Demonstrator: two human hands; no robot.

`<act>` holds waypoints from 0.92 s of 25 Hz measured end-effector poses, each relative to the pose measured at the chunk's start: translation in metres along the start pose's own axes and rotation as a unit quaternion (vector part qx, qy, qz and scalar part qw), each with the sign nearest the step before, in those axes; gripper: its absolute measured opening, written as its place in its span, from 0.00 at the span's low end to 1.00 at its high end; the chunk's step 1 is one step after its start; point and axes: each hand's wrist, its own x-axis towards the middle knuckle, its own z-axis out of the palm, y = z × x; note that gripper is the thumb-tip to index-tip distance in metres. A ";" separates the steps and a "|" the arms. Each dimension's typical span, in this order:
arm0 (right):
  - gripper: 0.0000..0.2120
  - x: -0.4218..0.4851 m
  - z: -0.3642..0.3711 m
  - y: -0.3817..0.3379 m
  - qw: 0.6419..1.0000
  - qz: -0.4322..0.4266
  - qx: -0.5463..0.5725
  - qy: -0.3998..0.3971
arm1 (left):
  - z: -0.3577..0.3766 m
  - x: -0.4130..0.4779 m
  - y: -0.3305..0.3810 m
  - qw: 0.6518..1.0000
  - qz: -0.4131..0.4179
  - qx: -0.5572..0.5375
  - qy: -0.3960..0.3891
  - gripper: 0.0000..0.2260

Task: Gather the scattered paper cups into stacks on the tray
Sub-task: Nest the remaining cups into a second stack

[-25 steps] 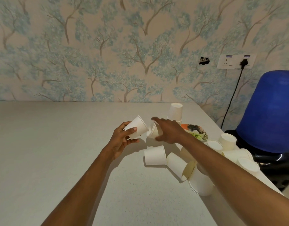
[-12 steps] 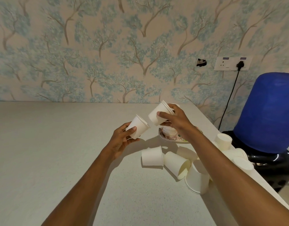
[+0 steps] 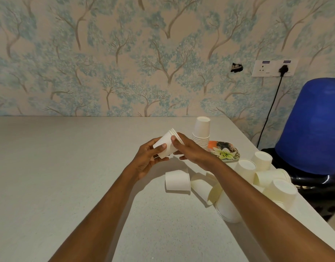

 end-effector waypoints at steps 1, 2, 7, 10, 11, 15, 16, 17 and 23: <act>0.38 0.000 -0.003 -0.001 1.000 0.004 -0.013 -0.004 | -0.001 0.000 0.000 1.000 0.002 -0.004 -0.001 0.25; 0.40 -0.001 -0.009 -0.004 1.000 0.018 -0.013 0.015 | -0.002 0.000 0.001 1.000 0.003 -0.006 -0.004 0.25; 0.39 -0.023 -0.047 -0.009 0.992 0.046 -0.108 0.051 | -0.015 -0.008 -0.001 0.999 -0.002 -0.024 0.034 0.25; 0.38 -0.034 -0.044 -0.006 0.960 0.069 -0.248 -0.106 | -0.017 -0.014 -0.002 0.998 -0.002 -0.021 0.056 0.25; 0.39 -0.034 -0.037 -0.005 0.948 0.080 -0.275 -0.136 | -0.016 -0.016 -0.002 0.998 0.000 -0.016 0.058 0.25; 0.33 -0.029 -0.012 0.004 0.932 0.053 -0.329 -0.139 | -0.007 -0.025 0.000 0.997 0.010 -0.005 0.072 0.20; 0.31 -0.029 -0.012 0.005 0.936 0.043 -0.324 -0.129 | -0.006 -0.028 0.001 0.997 0.012 -0.005 0.076 0.17; 0.29 -0.030 -0.014 0.005 0.942 0.039 -0.312 -0.116 | -0.005 -0.030 0.003 0.997 0.014 -0.005 0.080 0.15; 0.21 -0.051 -0.057 -0.025 0.976 -0.025 -0.218 0.001 | -0.001 -0.041 0.010 0.994 0.021 0.002 0.112 0.16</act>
